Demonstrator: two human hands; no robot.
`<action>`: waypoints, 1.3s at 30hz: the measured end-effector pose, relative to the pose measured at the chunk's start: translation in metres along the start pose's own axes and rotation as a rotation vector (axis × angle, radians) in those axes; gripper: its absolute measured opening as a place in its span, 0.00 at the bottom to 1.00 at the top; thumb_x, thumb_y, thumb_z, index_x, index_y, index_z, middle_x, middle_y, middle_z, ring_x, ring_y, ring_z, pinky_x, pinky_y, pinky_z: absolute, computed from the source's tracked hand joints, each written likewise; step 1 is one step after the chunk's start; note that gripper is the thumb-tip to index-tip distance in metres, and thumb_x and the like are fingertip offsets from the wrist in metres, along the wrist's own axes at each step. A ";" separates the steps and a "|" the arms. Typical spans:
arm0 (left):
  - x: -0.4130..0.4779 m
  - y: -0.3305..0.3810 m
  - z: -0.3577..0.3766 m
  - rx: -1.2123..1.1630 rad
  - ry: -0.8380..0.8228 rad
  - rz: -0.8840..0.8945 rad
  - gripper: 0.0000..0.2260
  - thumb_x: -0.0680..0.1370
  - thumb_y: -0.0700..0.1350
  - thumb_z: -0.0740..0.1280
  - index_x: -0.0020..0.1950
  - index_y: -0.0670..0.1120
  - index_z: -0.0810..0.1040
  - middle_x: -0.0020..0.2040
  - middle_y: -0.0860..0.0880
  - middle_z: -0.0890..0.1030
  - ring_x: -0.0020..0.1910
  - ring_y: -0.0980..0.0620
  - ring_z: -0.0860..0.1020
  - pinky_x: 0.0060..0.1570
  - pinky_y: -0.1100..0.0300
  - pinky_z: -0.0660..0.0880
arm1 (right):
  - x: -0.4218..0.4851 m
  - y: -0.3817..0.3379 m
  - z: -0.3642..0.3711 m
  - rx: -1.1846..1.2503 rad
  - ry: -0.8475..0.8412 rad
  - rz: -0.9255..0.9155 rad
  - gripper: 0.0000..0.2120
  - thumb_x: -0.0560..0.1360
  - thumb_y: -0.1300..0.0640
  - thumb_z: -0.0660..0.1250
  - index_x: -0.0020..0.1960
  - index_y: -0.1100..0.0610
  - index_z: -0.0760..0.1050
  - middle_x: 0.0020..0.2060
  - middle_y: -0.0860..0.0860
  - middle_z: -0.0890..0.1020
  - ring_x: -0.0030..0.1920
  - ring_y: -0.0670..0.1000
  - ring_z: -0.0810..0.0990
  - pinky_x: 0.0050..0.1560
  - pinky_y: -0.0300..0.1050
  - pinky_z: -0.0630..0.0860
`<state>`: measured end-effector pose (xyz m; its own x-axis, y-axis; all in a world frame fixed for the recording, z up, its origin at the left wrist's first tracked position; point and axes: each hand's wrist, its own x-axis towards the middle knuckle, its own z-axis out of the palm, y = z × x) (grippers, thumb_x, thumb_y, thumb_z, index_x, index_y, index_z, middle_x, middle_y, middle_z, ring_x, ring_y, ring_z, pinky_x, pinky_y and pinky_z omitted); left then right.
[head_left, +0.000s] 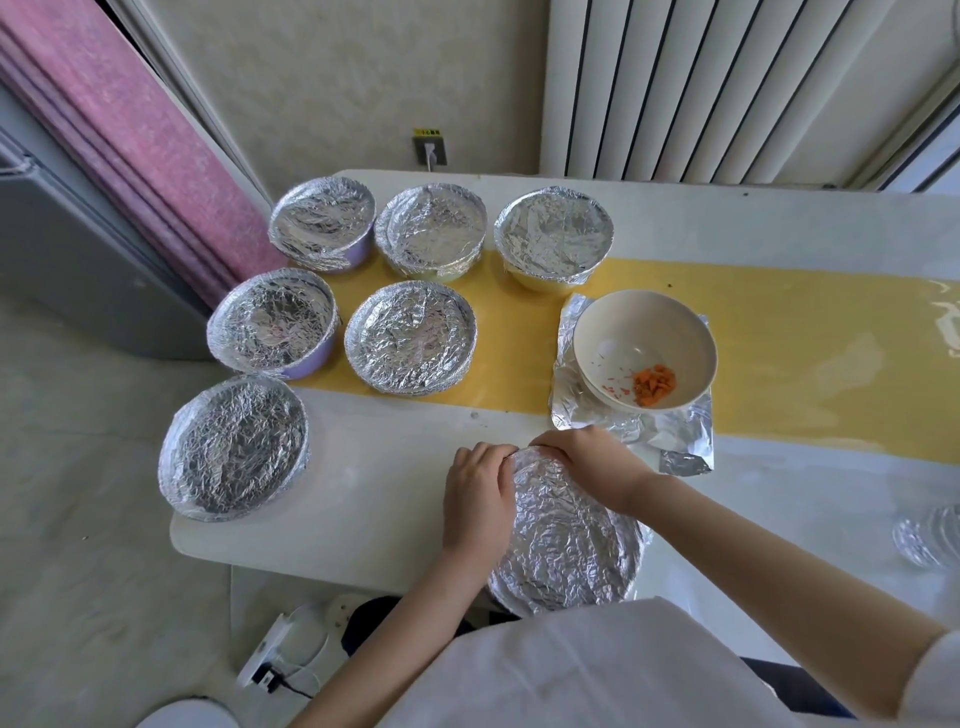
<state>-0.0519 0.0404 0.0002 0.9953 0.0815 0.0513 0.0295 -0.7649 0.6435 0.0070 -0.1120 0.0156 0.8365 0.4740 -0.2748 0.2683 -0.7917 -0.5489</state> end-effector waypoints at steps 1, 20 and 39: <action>0.002 -0.001 0.001 -0.009 -0.008 -0.003 0.08 0.78 0.37 0.62 0.53 0.43 0.80 0.46 0.49 0.80 0.48 0.49 0.72 0.49 0.53 0.73 | 0.001 0.001 0.001 -0.035 -0.008 -0.007 0.12 0.81 0.61 0.58 0.58 0.56 0.78 0.44 0.55 0.83 0.41 0.55 0.78 0.43 0.45 0.71; -0.001 0.006 -0.003 -0.073 0.044 0.001 0.04 0.74 0.32 0.67 0.43 0.40 0.76 0.37 0.53 0.69 0.38 0.48 0.73 0.36 0.53 0.73 | 0.012 -0.012 -0.008 -0.242 -0.191 0.023 0.11 0.76 0.68 0.56 0.47 0.58 0.74 0.33 0.51 0.72 0.36 0.55 0.72 0.37 0.46 0.68; -0.011 -0.008 0.004 -0.079 0.076 -0.066 0.04 0.75 0.33 0.66 0.42 0.40 0.75 0.41 0.47 0.74 0.41 0.48 0.73 0.42 0.63 0.67 | 0.021 -0.014 -0.003 -0.149 -0.254 -0.065 0.10 0.77 0.67 0.56 0.45 0.61 0.75 0.38 0.57 0.78 0.38 0.56 0.74 0.42 0.49 0.70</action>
<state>-0.0624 0.0430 -0.0082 0.9816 0.1805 0.0628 0.0843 -0.7037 0.7054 0.0223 -0.0917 0.0202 0.6740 0.5922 -0.4417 0.4006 -0.7953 -0.4550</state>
